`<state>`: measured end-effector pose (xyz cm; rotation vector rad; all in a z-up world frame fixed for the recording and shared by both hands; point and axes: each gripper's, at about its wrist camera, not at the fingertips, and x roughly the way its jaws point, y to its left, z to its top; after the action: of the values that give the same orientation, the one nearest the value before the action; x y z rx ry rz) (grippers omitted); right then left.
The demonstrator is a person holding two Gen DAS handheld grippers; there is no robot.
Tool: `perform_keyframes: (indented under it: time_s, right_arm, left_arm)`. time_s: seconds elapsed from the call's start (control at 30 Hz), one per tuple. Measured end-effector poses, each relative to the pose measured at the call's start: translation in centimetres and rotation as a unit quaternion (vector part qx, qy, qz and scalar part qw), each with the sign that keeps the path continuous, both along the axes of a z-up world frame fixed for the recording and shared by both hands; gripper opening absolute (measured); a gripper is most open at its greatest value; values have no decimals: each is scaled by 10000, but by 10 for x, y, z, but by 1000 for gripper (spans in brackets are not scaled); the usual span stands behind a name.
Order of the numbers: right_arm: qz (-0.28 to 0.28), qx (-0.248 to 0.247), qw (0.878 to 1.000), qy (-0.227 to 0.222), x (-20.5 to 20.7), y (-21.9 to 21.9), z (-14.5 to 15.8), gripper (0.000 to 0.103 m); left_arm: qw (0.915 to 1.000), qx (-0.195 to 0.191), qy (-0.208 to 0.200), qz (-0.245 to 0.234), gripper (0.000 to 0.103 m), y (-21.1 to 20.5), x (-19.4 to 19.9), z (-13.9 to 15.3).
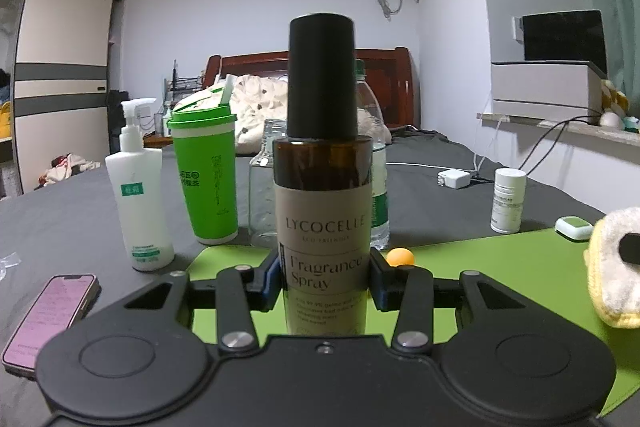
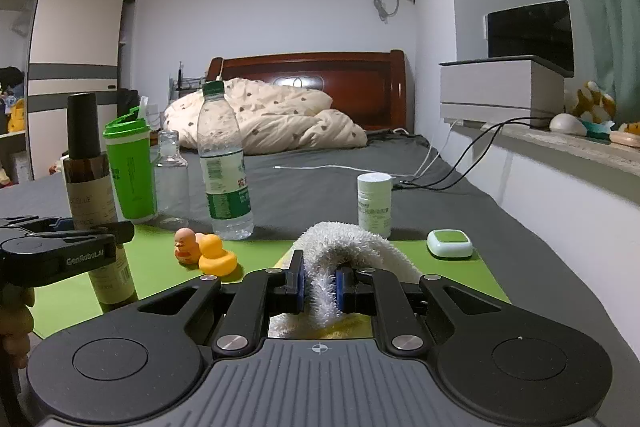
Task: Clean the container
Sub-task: 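Lower the brown bottle onto the green mat and open the left gripper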
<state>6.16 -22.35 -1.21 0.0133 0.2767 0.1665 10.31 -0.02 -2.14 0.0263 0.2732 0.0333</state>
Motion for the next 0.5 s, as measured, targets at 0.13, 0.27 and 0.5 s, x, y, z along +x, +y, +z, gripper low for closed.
perform_keyframes:
  time_s: [0.13, 0.27, 0.5]
  right_arm:
    - [-36, -10, 10000, -33, -1, -1, 2, 13]
    - [-71, 0, 10000, -39, -1, -4, 3, 13]
    - [-123, -8, 9999, -83, 1, -7, 7, 13]
  left_arm:
    - [10000, 9, 5, 60, 60, 2, 1, 2]
    - [9999, -14, -52, 129, 74, 3, 1, 5]
    - [10000, -9, -47, 50, 103, -3, -10, 7]
